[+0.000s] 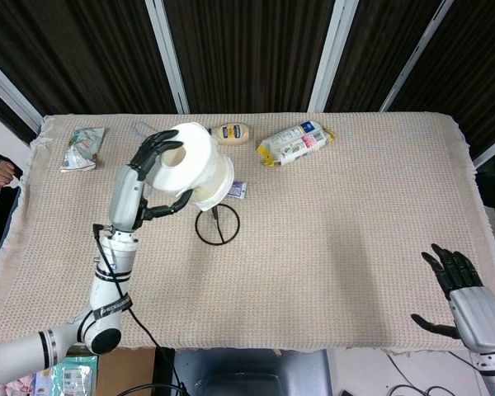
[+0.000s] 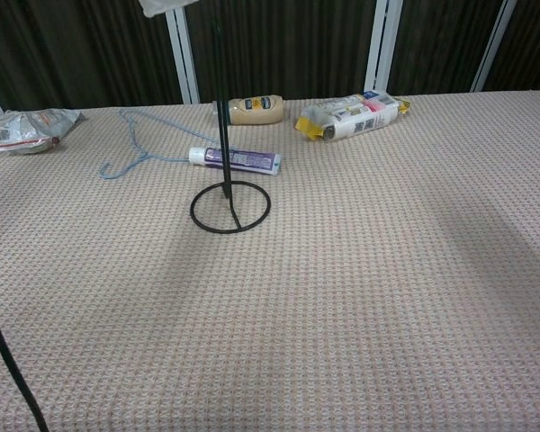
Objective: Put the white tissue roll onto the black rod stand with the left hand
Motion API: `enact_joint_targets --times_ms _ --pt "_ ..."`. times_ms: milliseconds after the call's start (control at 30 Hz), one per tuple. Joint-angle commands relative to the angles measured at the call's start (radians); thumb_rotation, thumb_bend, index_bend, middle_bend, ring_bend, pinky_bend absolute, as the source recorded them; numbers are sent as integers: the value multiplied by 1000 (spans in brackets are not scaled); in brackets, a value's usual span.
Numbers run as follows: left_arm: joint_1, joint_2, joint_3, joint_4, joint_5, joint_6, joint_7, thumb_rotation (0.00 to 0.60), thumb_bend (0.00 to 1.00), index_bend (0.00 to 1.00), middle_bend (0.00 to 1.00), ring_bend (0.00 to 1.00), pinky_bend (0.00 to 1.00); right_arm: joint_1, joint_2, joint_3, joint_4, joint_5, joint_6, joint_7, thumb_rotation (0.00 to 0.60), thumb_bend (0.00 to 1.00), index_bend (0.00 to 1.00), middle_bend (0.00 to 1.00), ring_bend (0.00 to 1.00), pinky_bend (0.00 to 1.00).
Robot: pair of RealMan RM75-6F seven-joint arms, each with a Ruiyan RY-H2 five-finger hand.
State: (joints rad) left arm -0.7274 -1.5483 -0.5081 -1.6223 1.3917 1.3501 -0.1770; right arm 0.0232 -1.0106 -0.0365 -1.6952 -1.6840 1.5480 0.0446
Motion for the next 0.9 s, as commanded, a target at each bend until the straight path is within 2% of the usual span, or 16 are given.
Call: enact_joint_targets --times_ms 33,300,500,900 --pt "-24 -15 -2 16 -24 -19 24 600 453 463 651 595 857 -1 3 1 -1 1 1 3 600 119 0 0 0 0" --pt "-51 -36 13 45 -61 -39 51 600 454 462 652 595 858 -3 9 3 -2 1 7 15 600 118 0 0 0 0" --pt "-61 -42 37 55 -50 -36 68 600 454 464 653 595 858 -8 12 7 -3 3 20 23 600 118 0 0 0 0" --pt "-83 -46 45 74 -96 -65 111 600 442 434 618 581 847 -8 15 6 -3 1 16 27 600 119 0 0 0 0"
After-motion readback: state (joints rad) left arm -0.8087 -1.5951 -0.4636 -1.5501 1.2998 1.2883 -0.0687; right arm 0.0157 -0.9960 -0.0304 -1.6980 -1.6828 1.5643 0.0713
